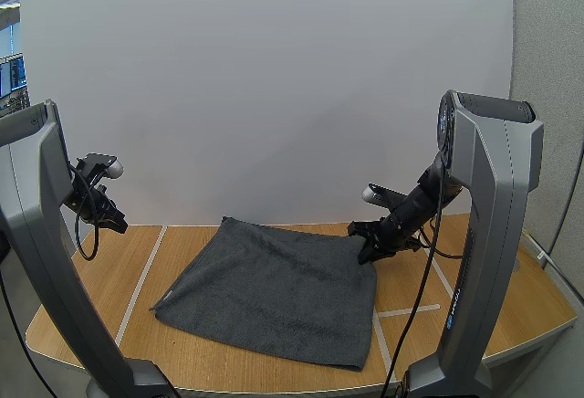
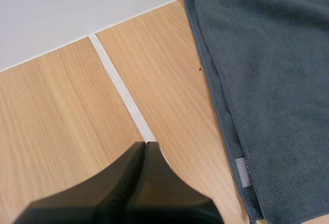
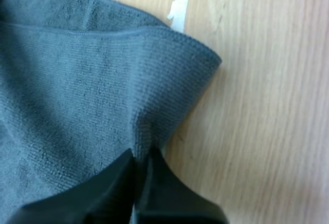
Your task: Fold the towel
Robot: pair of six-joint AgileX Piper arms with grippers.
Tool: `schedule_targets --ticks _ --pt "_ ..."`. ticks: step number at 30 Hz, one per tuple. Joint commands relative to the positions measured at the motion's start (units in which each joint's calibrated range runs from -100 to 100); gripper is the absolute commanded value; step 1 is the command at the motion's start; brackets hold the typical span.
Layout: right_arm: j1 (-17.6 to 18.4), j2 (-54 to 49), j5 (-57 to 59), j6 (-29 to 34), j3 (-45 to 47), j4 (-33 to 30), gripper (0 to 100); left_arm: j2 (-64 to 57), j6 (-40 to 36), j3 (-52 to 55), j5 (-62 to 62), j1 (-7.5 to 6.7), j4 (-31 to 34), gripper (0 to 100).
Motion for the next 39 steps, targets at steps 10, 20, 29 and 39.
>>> schedule_targets --ticks 10,20,29,39 --pt "-0.2 -1.0 6.6 0.7 -0.3 3.0 69 7.0 1.4 -0.5 1.0 -3.58 2.4 79" --pt "-0.4 -9.9 7.0 1.2 -0.3 -1.2 100 14.2 0.5 -1.8 1.0 -5.98 2.7 93" --pt "-0.4 -24.9 14.2 2.9 -0.3 -7.0 100 15.5 -0.2 -4.3 1.0 -6.76 2.0 100" --pt "-0.4 -36.2 24.1 3.9 -0.3 -8.9 100 16.4 -2.6 -4.3 1.0 -10.68 1.9 100"
